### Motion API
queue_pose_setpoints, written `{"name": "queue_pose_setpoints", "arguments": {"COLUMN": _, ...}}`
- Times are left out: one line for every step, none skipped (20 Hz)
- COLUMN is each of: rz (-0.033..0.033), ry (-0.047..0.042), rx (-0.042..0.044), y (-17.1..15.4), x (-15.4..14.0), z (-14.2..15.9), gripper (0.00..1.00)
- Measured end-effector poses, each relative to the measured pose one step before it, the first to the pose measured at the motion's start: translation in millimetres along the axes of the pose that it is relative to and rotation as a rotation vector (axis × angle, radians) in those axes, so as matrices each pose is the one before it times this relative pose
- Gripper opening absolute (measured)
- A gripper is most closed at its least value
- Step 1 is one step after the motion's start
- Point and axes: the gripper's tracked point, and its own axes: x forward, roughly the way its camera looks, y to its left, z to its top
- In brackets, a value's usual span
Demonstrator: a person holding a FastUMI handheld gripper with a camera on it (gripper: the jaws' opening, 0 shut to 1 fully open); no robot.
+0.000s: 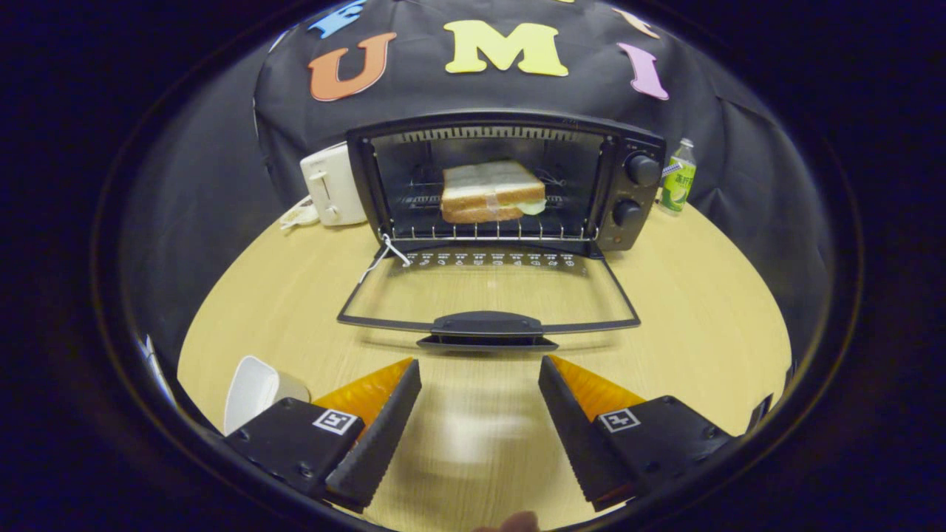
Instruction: Open the toaster oven, put the food inside, and close the toaster oven door.
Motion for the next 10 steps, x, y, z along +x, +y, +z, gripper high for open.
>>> {"name": "queue_pose_setpoints", "arguments": {"rz": -0.00304, "ry": 0.00226, "rx": 0.01464, "y": 0.22, "x": 5.65, "z": -1.9, "gripper": 1.0}}
{"name": "queue_pose_setpoints", "arguments": {"rz": -0.00511, "ry": 0.00728, "rx": 0.00407, "y": -0.63, "x": 4.65, "z": -1.81, "gripper": 1.0}}
{"name": "queue_pose_setpoints", "arguments": {"rz": -0.00596, "ry": 0.00314, "rx": -0.00742, "y": -1.21, "x": 4.8, "z": -1.15, "gripper": 1.0}}
{"name": "queue_pose_setpoints", "arguments": {"rz": -0.00939, "ry": -0.00083, "rx": -0.00498, "y": -1.64, "x": 3.78, "z": -0.01, "gripper": 1.0}}
{"name": "queue_pose_setpoints", "arguments": {"rz": -0.01148, "ry": -0.00515, "rx": -0.00021, "y": -1.76, "x": 3.92, "z": 2.38, "gripper": 1.0}}
{"name": "queue_pose_setpoints", "arguments": {"rz": -0.01038, "ry": 0.00991, "rx": 0.01124, "y": -1.01, "x": 2.77, "z": -2.68, "gripper": 1.0}}
{"name": "queue_pose_setpoints", "arguments": {"rz": -0.00688, "ry": 0.00075, "rx": 0.01217, "y": 0.33, "x": 1.18, "z": 0.92, "gripper": 1.0}}
{"name": "queue_pose_setpoints", "arguments": {"rz": -0.00605, "ry": -0.00042, "rx": 0.00615, "y": -0.93, "x": 0.66, "z": 0.13, "gripper": 1.0}}
{"name": "queue_pose_setpoints", "arguments": {"rz": -0.00838, "ry": 0.002, "rx": -0.00232, "y": 0.17, "x": -1.24, "z": 1.05, "gripper": 1.0}}
{"name": "queue_pose_setpoints", "arguments": {"rz": -0.00517, "ry": -0.00081, "rx": -0.00511, "y": -0.37, "x": -1.02, "z": 0.35, "gripper": 1.0}}
